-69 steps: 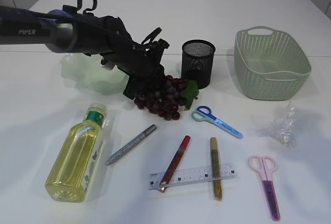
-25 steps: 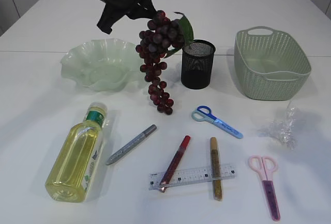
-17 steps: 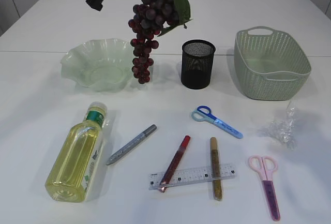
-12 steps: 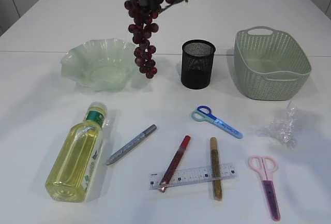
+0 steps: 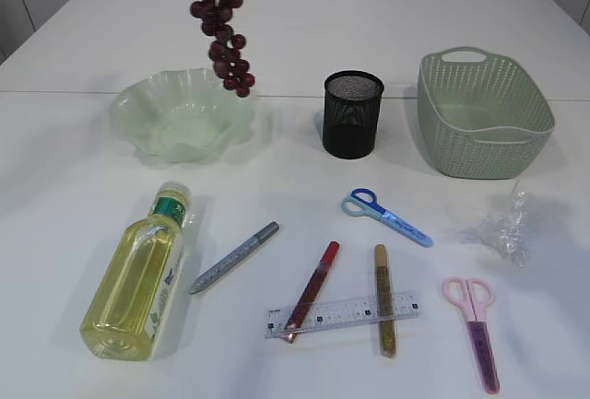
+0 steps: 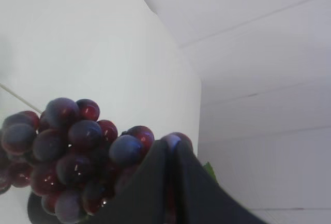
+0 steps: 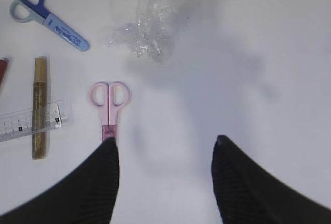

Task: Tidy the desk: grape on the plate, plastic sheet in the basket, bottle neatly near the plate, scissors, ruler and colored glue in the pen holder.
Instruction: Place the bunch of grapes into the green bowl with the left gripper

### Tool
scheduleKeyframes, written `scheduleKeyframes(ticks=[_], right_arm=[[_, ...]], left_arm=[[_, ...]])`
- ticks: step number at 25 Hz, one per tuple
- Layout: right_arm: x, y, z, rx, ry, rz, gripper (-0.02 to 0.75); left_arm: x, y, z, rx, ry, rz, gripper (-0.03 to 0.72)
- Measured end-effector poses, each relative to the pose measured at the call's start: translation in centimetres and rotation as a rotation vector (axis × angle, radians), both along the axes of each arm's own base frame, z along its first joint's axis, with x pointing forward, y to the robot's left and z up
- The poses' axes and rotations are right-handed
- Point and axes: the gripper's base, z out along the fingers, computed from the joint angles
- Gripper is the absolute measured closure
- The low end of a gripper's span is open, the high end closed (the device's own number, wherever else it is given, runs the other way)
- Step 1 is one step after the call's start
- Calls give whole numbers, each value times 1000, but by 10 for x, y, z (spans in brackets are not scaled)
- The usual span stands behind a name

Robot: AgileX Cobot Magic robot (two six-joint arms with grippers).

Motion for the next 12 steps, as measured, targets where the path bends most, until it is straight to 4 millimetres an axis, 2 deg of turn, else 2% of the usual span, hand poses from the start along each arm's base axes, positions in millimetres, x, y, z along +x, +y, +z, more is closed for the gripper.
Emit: scheduleKeyframes(ticks=[7,12], right_arm=[[-1,0,0,0,7,0,286],[-1,0,0,-1,7,2,286]], left_arm=[[20,50,0,8,-36,130,690],[39,60,-25,24,8,163,690]])
